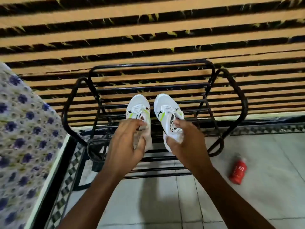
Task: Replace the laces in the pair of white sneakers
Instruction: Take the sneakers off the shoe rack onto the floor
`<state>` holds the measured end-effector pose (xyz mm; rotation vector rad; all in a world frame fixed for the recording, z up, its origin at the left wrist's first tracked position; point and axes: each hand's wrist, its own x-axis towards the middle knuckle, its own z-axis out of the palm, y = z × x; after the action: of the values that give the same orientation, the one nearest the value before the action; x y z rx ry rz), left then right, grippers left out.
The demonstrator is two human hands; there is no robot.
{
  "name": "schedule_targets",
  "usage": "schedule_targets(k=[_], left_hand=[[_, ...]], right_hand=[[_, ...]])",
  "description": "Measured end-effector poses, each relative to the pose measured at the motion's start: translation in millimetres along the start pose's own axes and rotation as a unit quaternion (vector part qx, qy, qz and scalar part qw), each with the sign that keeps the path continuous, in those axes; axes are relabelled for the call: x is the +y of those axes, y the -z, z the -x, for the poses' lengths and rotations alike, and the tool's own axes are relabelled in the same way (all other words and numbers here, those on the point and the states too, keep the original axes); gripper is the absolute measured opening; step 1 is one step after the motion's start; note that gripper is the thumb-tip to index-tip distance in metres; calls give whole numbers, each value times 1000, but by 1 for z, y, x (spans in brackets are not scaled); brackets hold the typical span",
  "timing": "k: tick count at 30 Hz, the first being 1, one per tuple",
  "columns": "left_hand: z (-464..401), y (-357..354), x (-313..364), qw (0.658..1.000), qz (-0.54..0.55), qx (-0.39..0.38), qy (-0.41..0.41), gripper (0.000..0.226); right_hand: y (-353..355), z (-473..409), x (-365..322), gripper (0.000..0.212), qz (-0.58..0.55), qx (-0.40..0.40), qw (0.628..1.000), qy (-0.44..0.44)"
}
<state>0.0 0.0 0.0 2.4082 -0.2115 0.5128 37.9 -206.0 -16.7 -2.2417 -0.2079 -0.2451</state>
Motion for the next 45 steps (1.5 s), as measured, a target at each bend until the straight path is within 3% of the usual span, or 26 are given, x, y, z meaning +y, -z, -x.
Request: schedule_targets(k=[2,6,12,22,30,37,45], left_hand=[[11,-17,-17,999,-46,6,0,36],[26,-43,-44,992,-121,10,-36,45],[3,-41,-54,987,-128,18,-97,30],[62,-13,-8,988,-99,-7,-117,31],[114,17,41,993,-63,-8,-98,34],[171,30,74,983,-62,-45,-167,33],[228,11,65,958,-88,-112,-248,32]], right_hand=[[-9,0,11,63,84,-9,996,35],[-19,-5,24,42,181,-7,980,85],[-20,-10,19,34,252,-5,961,112],[16,56,-2,35,100,-3,985,141],[57,121,-35,40,76,-50,988,124],[89,182,-51,37,79,-70,984,145],[84,245,-38,34,78,-136,975,156]])
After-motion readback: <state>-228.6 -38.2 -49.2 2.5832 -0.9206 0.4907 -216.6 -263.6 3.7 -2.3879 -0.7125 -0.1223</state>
